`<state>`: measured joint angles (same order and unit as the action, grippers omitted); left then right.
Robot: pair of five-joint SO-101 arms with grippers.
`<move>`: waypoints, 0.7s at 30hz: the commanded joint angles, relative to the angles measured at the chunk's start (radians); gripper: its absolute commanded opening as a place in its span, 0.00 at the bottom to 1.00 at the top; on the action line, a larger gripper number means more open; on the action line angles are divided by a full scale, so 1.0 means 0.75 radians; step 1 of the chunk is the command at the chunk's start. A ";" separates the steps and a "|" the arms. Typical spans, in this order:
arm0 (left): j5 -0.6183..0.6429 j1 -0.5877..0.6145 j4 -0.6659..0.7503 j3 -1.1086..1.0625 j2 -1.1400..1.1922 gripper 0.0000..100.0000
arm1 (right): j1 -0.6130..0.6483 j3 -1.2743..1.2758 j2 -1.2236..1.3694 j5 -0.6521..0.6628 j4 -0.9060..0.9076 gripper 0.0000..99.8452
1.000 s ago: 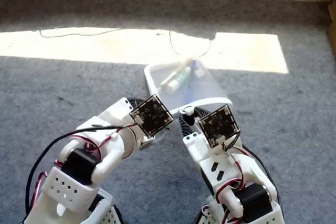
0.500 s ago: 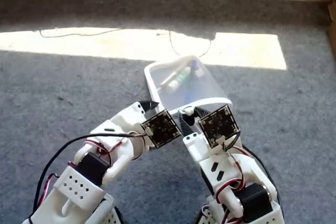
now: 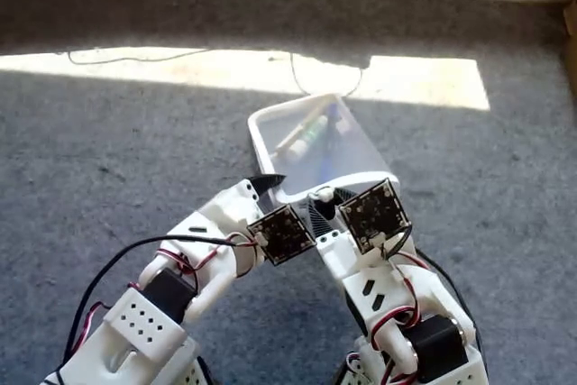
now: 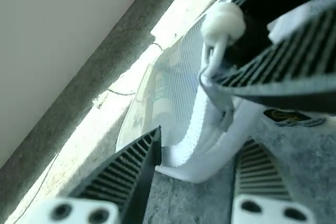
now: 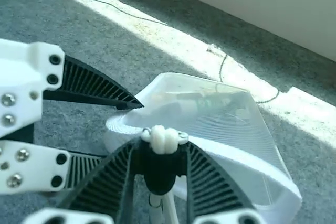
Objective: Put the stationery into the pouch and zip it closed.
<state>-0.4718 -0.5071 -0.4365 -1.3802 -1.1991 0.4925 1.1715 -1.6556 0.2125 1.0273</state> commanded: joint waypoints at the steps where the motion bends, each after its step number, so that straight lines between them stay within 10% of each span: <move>1: -0.008 -0.013 0.115 -0.032 -0.026 0.19 | -0.015 -0.034 -0.017 -0.008 -0.001 0.01; 21: -0.006 -0.081 0.059 -0.024 -0.026 0.01 | -0.193 -0.034 -0.017 -0.010 -0.071 0.01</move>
<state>-0.4718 -0.5577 -0.3659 -1.4154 -1.1976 0.3989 1.1715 -1.6571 0.2125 1.0165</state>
